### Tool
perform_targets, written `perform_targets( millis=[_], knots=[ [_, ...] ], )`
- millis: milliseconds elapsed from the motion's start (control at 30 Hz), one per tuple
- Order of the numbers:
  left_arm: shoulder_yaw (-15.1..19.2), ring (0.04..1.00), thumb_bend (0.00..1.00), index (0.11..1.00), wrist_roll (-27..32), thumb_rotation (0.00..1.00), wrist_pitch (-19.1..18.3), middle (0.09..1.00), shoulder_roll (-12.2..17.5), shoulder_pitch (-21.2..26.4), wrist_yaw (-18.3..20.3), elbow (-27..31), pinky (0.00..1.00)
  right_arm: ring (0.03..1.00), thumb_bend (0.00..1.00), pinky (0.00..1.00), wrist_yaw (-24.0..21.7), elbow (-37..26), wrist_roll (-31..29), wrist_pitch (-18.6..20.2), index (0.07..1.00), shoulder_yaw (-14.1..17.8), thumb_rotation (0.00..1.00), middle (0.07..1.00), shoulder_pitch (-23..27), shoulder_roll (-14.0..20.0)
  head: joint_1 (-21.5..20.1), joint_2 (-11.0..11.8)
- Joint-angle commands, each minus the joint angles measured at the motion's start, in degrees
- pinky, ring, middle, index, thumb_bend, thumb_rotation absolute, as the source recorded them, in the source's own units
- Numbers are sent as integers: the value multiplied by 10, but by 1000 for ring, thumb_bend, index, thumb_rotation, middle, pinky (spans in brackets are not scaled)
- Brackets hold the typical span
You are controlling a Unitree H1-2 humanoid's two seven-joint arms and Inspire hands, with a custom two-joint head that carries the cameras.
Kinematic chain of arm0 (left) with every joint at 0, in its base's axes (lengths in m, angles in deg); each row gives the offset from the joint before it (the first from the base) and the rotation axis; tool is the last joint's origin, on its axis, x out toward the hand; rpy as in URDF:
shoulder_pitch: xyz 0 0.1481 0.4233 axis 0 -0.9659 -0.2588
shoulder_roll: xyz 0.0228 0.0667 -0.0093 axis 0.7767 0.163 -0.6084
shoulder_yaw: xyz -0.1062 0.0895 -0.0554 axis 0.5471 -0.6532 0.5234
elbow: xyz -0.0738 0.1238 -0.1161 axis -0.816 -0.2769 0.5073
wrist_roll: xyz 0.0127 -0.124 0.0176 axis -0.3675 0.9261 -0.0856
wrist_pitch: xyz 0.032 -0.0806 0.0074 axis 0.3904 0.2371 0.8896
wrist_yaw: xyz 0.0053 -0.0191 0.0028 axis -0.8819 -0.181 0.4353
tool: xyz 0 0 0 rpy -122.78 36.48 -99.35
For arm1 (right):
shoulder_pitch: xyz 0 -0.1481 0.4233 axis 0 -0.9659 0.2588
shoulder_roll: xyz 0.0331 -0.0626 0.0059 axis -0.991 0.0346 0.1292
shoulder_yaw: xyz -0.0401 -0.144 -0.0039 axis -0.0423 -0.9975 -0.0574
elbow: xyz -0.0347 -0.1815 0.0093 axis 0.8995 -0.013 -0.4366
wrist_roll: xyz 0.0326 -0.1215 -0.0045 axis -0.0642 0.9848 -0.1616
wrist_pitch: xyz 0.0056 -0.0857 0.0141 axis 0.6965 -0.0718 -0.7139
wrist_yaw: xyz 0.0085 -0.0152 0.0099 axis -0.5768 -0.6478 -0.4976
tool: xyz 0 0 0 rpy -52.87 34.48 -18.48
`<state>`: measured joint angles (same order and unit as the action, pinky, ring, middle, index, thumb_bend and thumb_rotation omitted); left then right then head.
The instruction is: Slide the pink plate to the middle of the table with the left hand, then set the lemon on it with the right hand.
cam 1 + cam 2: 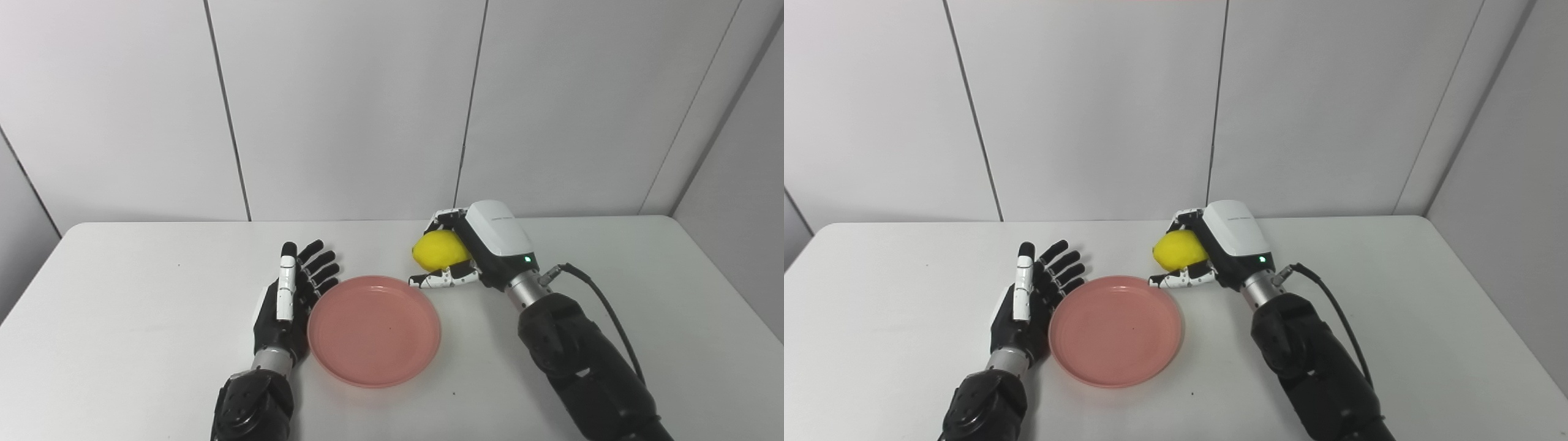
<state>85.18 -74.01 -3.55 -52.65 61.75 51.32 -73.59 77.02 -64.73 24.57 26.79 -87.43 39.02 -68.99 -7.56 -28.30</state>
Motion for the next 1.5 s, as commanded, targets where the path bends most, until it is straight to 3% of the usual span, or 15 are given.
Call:
perform_targets(
  millis=[0,433,733,867,967,1233,1467],
  knots=[
    [1,775,694,772,0,912,-22,778,0,-9,-8,-21,789,199,631,149,1,-12,-1,3,317,2,364,266,35,-4,0,-1],
    [-3,773,665,767,-8,928,-12,774,0,-8,-9,-31,779,206,610,162,-52,-14,-52,1,294,2,390,270,35,-28,3,0],
    [-3,777,656,768,-7,936,-10,777,-3,-8,-8,-29,790,213,622,167,-88,-25,-37,20,301,-17,411,274,38,-40,4,-1],
    [-3,775,653,766,-4,941,-9,777,-2,-8,-5,-30,798,260,612,207,-100,-22,-33,26,401,-25,432,335,41,-48,2,-4],
    [-3,778,651,770,-5,944,-7,780,-2,-6,-6,-35,823,263,613,214,-99,-11,-34,22,412,-31,417,339,44,-53,2,-3],
    [-4,779,648,798,-7,948,-7,788,-5,-4,-9,-36,817,227,624,182,-98,11,-29,12,309,-51,407,289,43,-58,2,-2],
    [-5,796,651,808,-7,962,-5,809,-3,-4,-6,-35,838,236,630,194,-82,35,-27,5,313,-62,417,296,38,-62,3,-4]
  ],
)
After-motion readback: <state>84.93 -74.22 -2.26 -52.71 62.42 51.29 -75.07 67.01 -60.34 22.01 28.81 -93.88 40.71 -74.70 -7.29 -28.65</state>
